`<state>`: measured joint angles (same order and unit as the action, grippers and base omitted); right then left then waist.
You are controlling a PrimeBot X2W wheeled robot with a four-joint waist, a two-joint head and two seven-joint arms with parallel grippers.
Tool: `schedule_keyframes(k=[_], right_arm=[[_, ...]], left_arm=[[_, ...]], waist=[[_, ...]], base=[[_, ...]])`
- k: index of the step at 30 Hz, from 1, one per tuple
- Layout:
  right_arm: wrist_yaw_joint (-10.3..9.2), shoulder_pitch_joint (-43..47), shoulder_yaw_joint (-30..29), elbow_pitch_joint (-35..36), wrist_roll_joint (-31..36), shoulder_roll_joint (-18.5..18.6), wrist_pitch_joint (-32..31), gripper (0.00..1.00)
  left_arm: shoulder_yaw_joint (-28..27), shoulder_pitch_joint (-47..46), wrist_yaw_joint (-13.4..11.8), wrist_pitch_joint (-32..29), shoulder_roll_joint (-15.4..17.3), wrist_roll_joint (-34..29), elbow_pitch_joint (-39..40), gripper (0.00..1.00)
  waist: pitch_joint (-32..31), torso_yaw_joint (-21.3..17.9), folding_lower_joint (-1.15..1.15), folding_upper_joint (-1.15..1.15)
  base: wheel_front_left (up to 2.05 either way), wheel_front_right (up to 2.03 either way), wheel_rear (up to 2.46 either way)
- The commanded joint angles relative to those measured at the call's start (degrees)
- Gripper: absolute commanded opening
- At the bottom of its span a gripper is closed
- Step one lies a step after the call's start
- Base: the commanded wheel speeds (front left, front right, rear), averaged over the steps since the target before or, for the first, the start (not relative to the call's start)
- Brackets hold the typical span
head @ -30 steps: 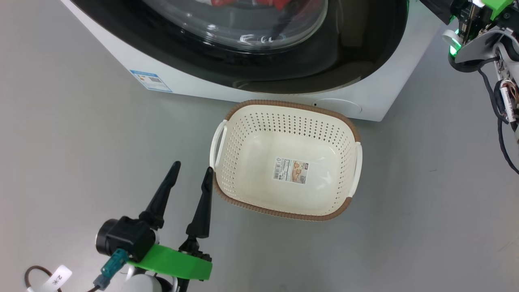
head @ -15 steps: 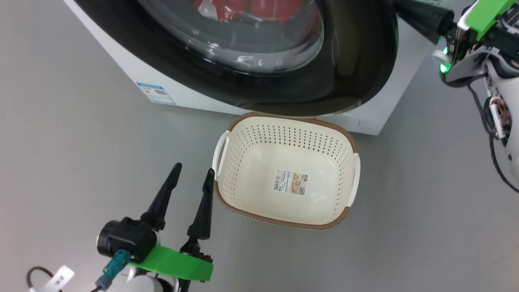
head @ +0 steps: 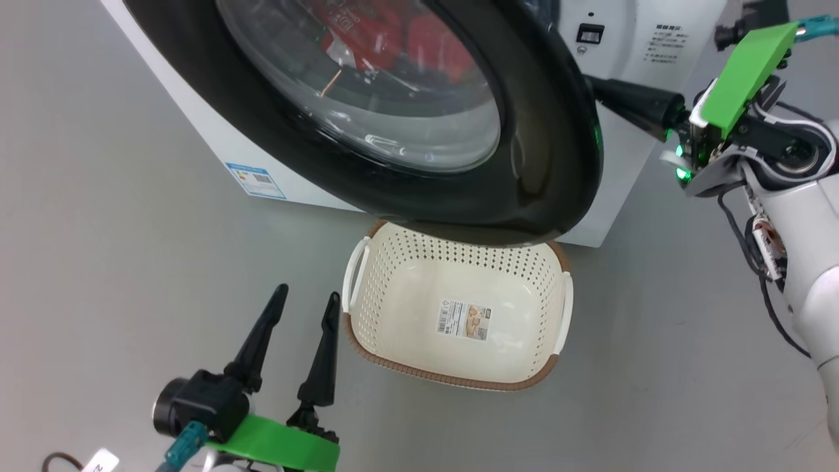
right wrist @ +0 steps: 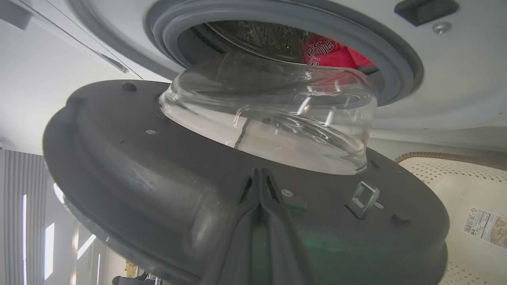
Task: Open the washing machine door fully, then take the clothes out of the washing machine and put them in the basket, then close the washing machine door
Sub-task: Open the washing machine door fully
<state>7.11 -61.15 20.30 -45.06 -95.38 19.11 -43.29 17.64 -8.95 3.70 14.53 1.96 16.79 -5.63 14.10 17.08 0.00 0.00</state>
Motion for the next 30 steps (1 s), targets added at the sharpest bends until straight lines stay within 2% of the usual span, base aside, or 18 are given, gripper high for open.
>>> schedule_keyframes(k=[1, 30], right_arm=[[0.37, 1.6, 0.9, 2.5, 0.5, -1.6, -0.7, 0.0], [0.37, 16.7, 3.8, 17.4, 2.3, -5.0, -2.4, 0.0]], left_arm=[[-2.0, 0.5, -0.4, 0.5, 0.9, -0.6, 1.3, 1.0], [-2.3, 5.0, -0.8, 0.5, 0.9, -2.0, 1.9, 1.0]], waist=[[-0.5, 0.0, 0.0, 0.0], [-6.1, 2.2, 0.0, 0.0]], base=[[0.0, 0.0, 0.0], [0.0, 0.0, 0.0]])
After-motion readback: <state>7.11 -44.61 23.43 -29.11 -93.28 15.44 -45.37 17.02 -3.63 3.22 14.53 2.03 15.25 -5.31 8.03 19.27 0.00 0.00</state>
